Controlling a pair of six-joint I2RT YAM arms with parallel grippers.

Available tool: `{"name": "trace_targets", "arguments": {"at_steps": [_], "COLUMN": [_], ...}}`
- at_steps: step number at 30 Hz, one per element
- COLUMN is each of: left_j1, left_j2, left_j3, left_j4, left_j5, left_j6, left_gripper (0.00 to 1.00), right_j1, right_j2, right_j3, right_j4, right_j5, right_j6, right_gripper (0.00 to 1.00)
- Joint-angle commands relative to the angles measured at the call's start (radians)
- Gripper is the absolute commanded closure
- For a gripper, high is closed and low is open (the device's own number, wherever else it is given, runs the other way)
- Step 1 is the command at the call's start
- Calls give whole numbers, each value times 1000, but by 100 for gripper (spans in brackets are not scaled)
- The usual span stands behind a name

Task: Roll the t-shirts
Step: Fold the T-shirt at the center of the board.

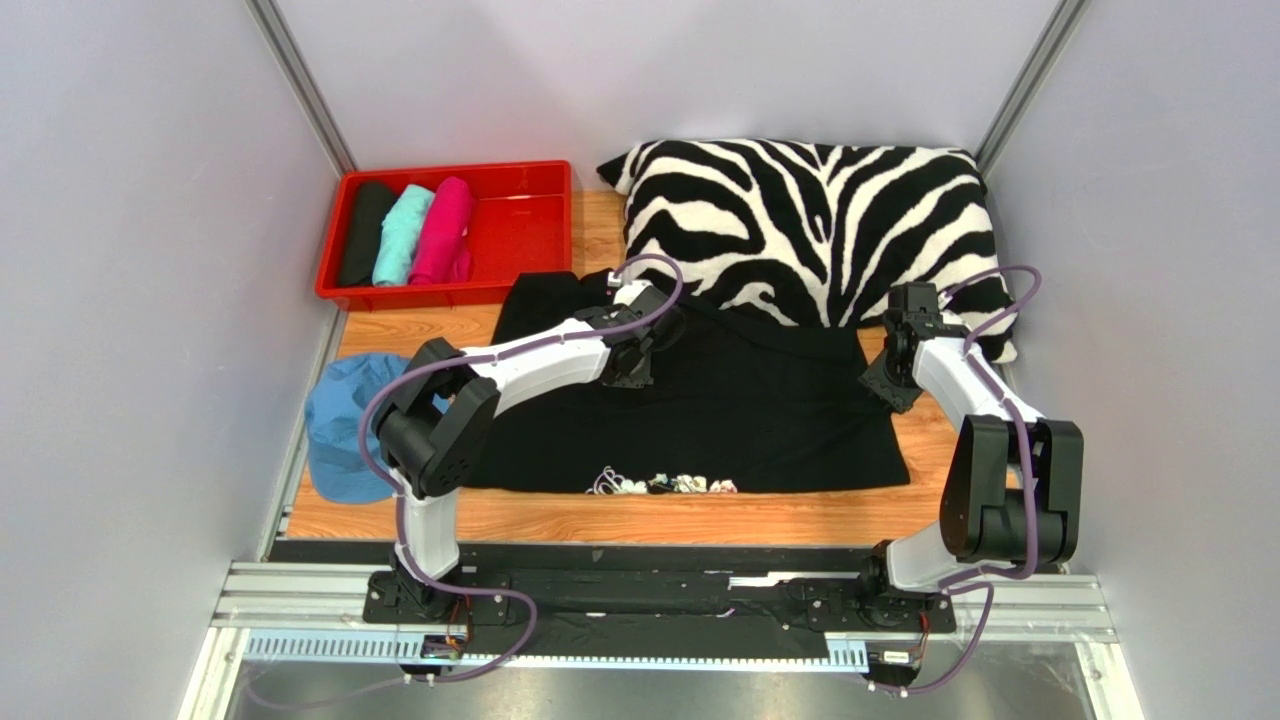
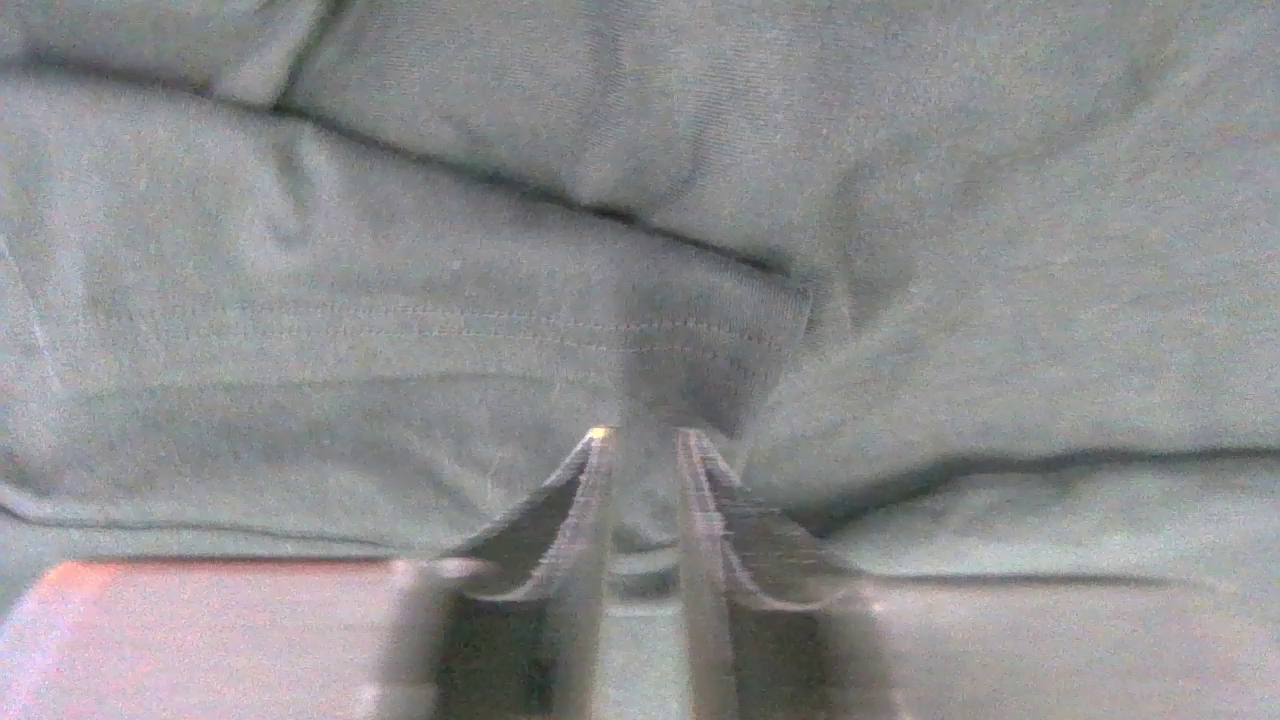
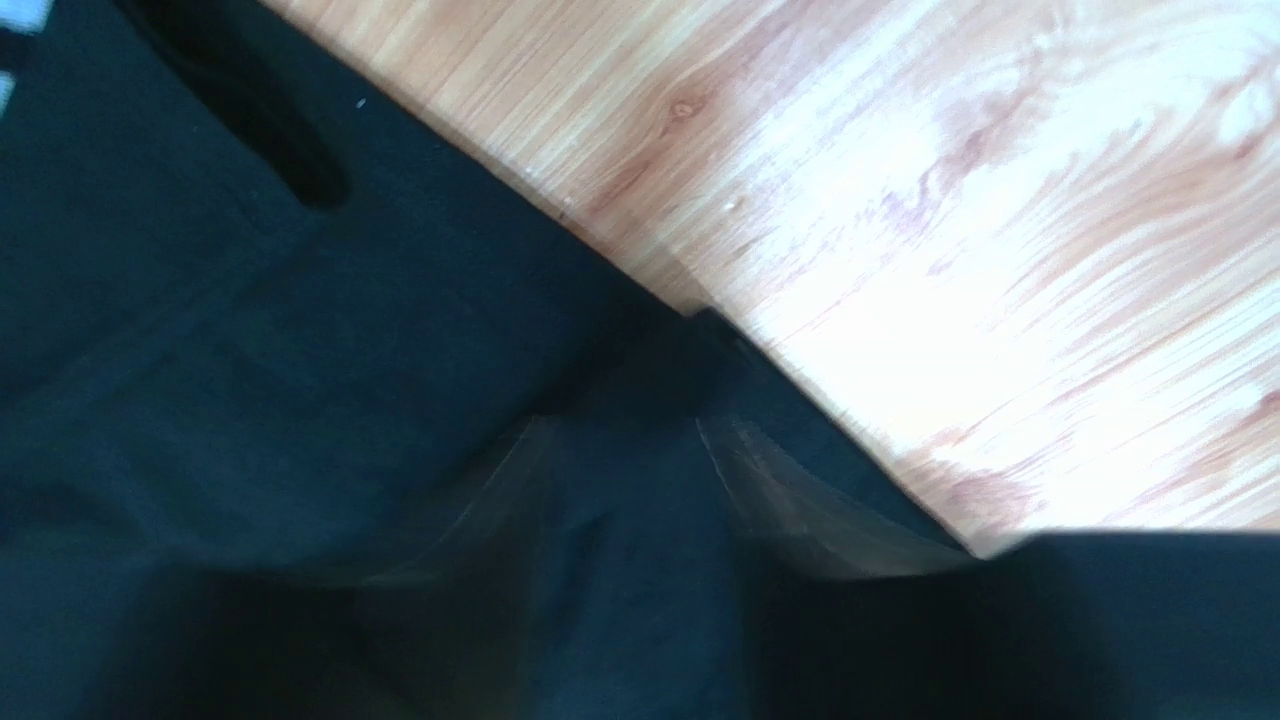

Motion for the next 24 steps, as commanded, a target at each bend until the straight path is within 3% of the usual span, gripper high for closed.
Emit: {"name": "trace_targets", "arguments": {"at_steps": [1, 6, 10, 11, 16, 19, 24], "left_j1": [13, 14, 34, 54, 79, 98, 100], "left_j2": [-115, -264, -400, -420, -480, -468, -414], "left_j3": [-38, -119, -265, -306, -492, -543, -555], "left_j4": [56, 89, 85, 128, 162, 144, 122], "left_j5": [43, 118, 183, 256, 293, 264, 289], "left_j6": [-5, -41, -199, -254, -319, -336, -357], "left_gripper": [52, 44, 50, 50, 55, 57, 57], "right_j1": [-7, 41, 113, 122, 136, 137, 99], "right_j2": [-26, -150, -255, -270, -344, -320, -191], "right_j3": [17, 2, -119, -150, -323, -380, -380], "right_j4": [24, -36, -21, -8, 136, 199, 145], "right_j5": [3, -40, -83, -117, -175, -168, -108], "right_j6": [-29, -3, 109, 137, 269, 299, 332], "right_gripper": [42, 39, 42, 42, 43, 44, 43]}}
